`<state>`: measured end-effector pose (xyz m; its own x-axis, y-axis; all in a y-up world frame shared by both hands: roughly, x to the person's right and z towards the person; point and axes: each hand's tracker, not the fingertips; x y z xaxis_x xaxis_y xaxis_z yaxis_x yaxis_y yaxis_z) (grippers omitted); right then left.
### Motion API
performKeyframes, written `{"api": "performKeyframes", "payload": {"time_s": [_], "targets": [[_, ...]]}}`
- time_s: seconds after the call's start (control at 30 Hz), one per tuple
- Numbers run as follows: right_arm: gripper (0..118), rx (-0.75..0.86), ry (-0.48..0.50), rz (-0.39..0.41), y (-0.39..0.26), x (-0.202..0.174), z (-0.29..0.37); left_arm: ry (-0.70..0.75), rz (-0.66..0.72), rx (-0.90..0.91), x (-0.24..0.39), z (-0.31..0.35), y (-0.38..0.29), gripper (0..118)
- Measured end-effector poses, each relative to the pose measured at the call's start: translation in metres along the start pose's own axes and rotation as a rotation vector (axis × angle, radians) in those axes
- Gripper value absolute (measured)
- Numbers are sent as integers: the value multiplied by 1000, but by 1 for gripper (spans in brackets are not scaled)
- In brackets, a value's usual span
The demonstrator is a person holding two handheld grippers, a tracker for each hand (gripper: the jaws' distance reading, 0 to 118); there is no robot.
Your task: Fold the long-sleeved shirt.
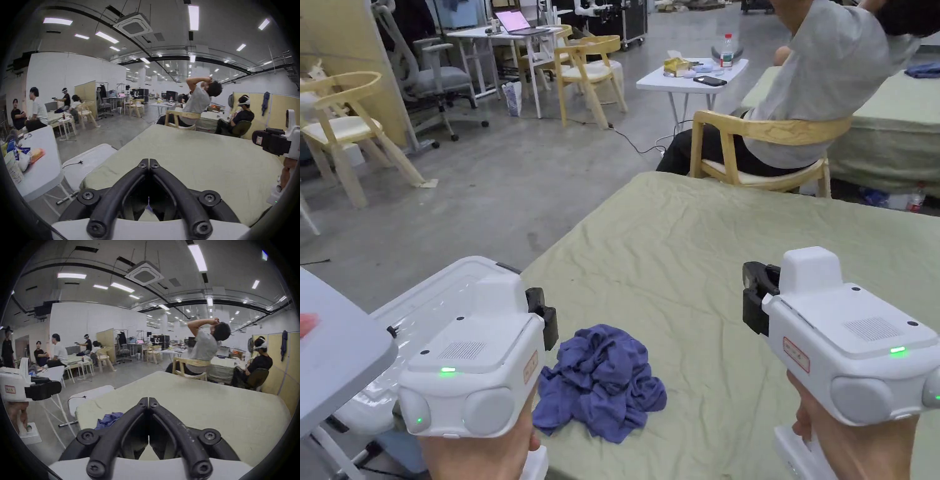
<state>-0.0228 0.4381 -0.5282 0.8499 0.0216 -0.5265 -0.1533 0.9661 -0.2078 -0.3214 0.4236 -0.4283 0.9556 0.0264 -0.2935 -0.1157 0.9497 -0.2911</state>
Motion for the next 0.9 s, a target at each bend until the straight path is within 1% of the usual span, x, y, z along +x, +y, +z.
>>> {"api": "performKeyframes", "payload": {"time_s": [0.17, 0.2, 0.23, 0.33, 0.47, 0.53, 0.63, 0.67, 0.7, 0.73, 0.77, 0.83, 0.9], "targets": [[1, -23, 32, -13, -8, -8, -13, -7, 22, -19, -11, -9, -3, 0], [1, -30, 33, -10, -10, -8, -15, -26, 21, -27, -10, -14, -1, 0], [1, -40, 31, -3, -13, -7, -15, -76, 3, -58, -9, -21, 1, 0], [1, -77, 29, -1, -22, -1, -22, -188, -77, -182, -4, -53, 5, 0], [1, -128, 3, -13, -40, 12, -34, -268, -225, -306, 9, -102, 4, 0], [1, -161, 2, -25, -51, 20, -43, -334, -278, -407, 14, -129, -2, 0], [1, -204, -11, -20, -63, 29, -54, -413, -360, -548, 28, -160, -17, 0], [1, -216, -11, -23, -67, 32, -58, -421, -401, -586, 31, -168, -23, 0], [1, -227, -12, -26, -71, 35, -62, -400, -453, -601, 35, -173, -28, 0], [1, -238, -16, -31, -74, 38, -66, -386, -472, -630, 39, -180, -32, 0], [1, -249, -17, -35, -78, 41, -69, -392, -460, -624, 41, -185, -34, 0], [1, -266, -20, -39, -84, 46, -76, -446, -390, -641, 40, -193, -35, 0], [1, -278, -30, -43, -89, 50, -82, -433, -390, -634, 45, -200, -35, 22]]}}
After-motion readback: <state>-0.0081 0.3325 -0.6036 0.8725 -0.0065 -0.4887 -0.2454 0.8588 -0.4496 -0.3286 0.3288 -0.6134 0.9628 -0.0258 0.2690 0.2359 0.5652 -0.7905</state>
